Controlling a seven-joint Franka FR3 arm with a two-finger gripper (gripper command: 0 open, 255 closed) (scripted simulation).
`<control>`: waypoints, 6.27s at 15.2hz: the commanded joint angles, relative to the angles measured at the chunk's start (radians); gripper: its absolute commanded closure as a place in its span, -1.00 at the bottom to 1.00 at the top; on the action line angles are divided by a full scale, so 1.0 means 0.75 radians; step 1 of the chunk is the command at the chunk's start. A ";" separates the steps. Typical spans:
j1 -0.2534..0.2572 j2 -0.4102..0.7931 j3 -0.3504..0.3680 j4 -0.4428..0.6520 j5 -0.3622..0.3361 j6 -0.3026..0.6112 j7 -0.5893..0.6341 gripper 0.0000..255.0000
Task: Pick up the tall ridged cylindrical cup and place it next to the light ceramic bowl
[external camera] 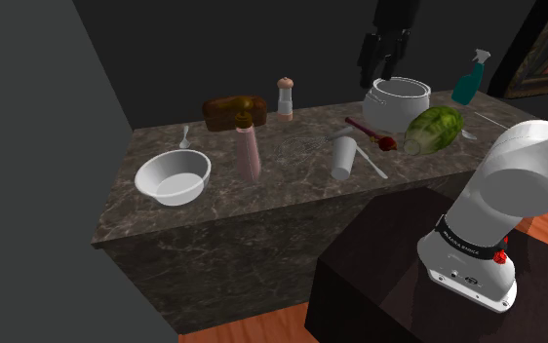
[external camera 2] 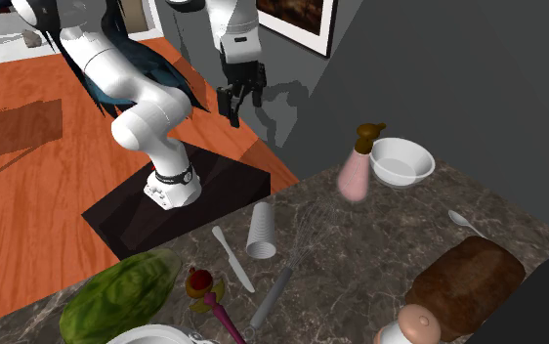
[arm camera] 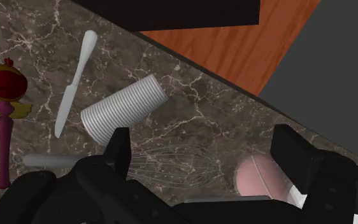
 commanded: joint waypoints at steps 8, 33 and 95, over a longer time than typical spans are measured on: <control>-0.112 0.010 0.154 -0.307 0.023 0.377 0.365 -1.00; -0.601 0.704 0.645 -0.624 -0.225 1.436 1.359 -1.00; -0.517 1.183 0.745 0.525 -0.448 0.656 1.621 1.00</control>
